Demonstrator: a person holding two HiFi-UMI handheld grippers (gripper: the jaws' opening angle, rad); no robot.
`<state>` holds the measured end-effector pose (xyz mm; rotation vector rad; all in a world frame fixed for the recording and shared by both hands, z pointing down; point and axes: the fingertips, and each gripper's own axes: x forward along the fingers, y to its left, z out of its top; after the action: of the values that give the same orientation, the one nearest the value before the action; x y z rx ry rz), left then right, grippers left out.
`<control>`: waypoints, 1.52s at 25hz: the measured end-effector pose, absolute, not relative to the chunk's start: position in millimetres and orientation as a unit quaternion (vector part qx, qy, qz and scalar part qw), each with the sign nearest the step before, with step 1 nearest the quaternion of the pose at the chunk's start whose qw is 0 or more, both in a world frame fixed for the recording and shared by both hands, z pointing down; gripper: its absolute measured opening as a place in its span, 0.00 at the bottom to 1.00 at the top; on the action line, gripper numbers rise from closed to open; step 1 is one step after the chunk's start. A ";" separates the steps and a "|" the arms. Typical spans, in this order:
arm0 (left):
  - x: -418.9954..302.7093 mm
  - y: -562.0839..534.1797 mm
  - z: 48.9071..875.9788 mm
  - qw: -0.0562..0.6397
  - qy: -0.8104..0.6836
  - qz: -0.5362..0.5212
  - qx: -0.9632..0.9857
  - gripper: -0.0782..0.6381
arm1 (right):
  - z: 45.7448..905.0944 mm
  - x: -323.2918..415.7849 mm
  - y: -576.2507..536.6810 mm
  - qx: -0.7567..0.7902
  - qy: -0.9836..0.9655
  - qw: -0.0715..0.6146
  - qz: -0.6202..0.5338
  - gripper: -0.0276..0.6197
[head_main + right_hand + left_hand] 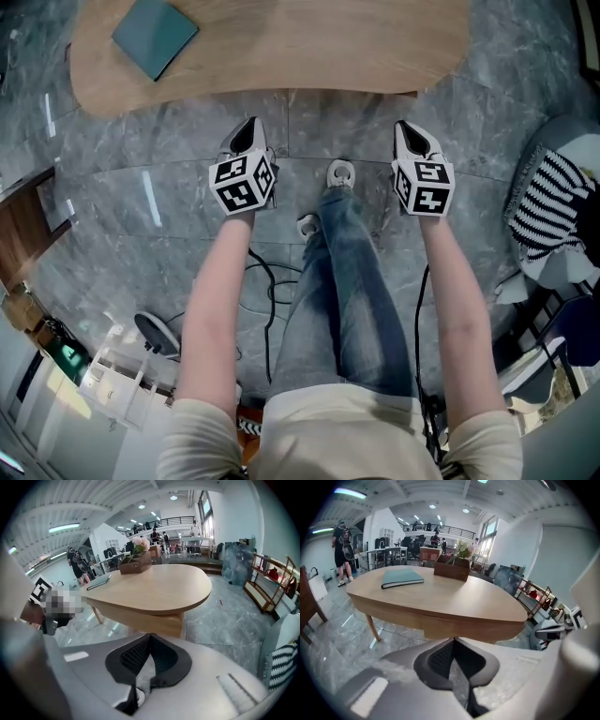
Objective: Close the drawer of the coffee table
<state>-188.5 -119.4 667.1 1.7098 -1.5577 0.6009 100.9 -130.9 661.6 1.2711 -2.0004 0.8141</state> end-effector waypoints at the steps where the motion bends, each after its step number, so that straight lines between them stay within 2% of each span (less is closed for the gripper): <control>1: -188.3 -116.6 662.7 0.367 -0.607 0.230 0.667 0.11 | 656.9 98.3 -127.8 0.484 -0.759 0.305 0.310 0.04; 13: -173.9 -66.0 609.8 0.332 -0.587 0.225 0.703 0.11 | 591.0 65.7 -81.5 0.513 -0.774 0.221 0.297 0.04; 27: -160.0 16.3 504.8 0.330 -0.587 0.143 0.726 0.11 | 485.4 29.6 6.9 0.510 -0.801 0.154 0.272 0.04; 38: -150.6 84.4 431.8 0.362 -0.573 0.115 0.726 0.11 | 397.4 17.5 65.0 0.485 -0.819 0.153 0.266 0.04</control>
<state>-150.6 84.4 431.8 1.8707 -1.4759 0.2963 17.5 65.0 397.4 1.3907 -2.3503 0.7617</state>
